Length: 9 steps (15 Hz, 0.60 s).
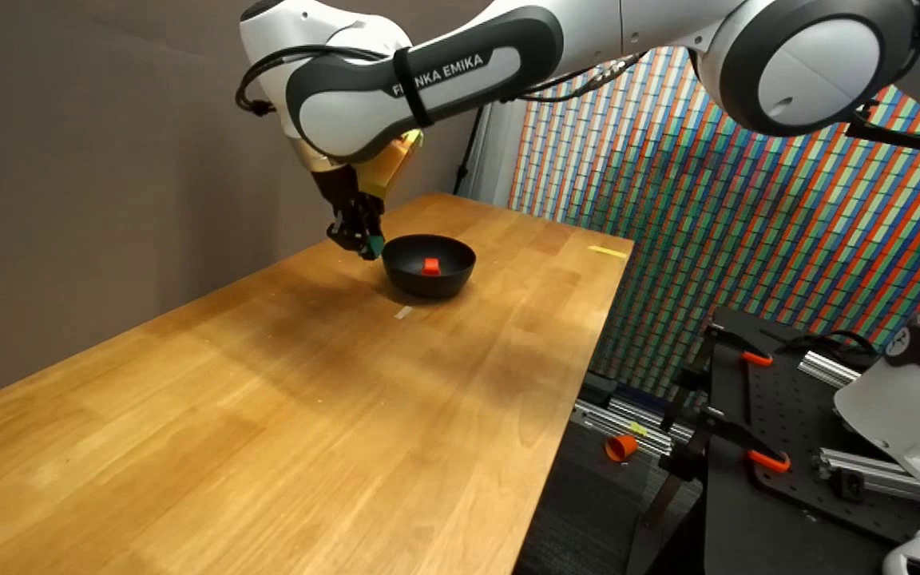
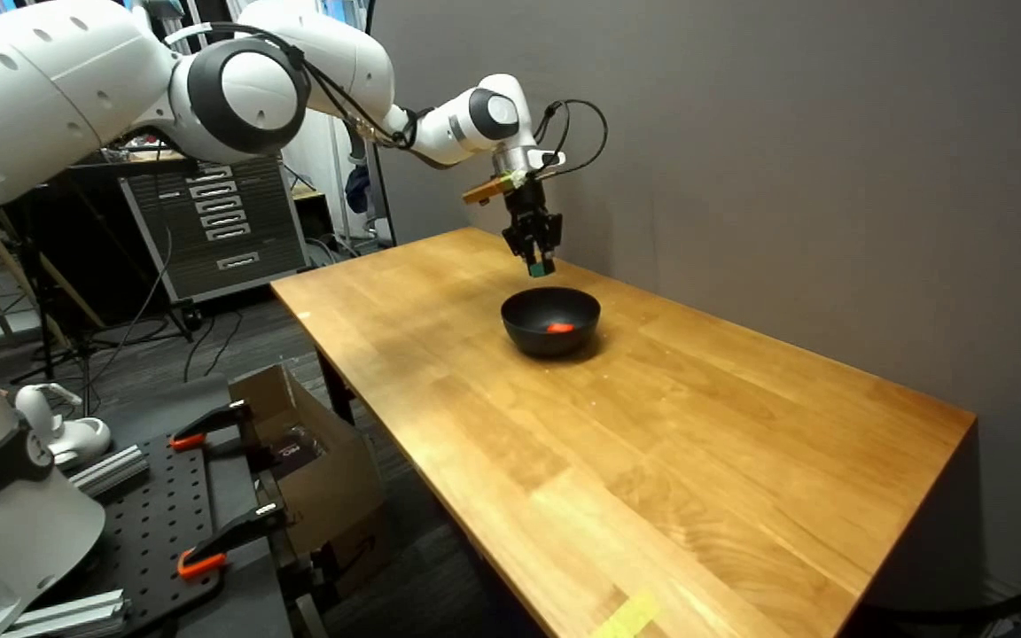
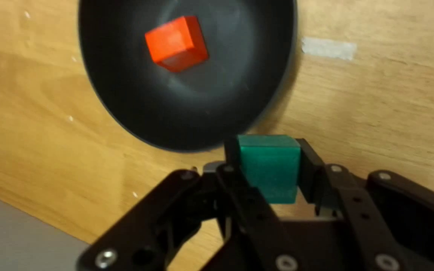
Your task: Put the blocks in the bowl
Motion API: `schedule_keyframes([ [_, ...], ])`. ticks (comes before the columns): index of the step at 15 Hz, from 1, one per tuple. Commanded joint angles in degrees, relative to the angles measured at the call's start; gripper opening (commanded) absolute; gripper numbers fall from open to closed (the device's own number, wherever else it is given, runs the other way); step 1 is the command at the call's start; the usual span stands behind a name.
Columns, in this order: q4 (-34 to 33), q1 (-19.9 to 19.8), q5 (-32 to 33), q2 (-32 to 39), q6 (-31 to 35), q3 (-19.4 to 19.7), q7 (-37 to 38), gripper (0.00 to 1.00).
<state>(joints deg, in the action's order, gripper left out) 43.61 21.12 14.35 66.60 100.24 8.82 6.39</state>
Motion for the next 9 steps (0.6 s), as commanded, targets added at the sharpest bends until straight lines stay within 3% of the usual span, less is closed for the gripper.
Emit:
schedule_keyframes([
  [1, 6.2, -2.3, -2.4, -6.2, -4.3, 0.2, 4.3, 0.13],
  [2, 7.1, -3.1, -2.8, -7.0, -4.5, 0.0, 4.9, 0.43],
  [3, 8.2, -3.5, -3.0, -8.0, -4.4, 0.2, 5.5, 0.64],
  [7, 15.5, -4.8, -4.2, -13.6, -3.0, -0.7, 5.9, 0.93],
  [9, 21.7, -5.0, -6.1, -18.2, -2.2, -1.6, 5.4, 1.00],
])
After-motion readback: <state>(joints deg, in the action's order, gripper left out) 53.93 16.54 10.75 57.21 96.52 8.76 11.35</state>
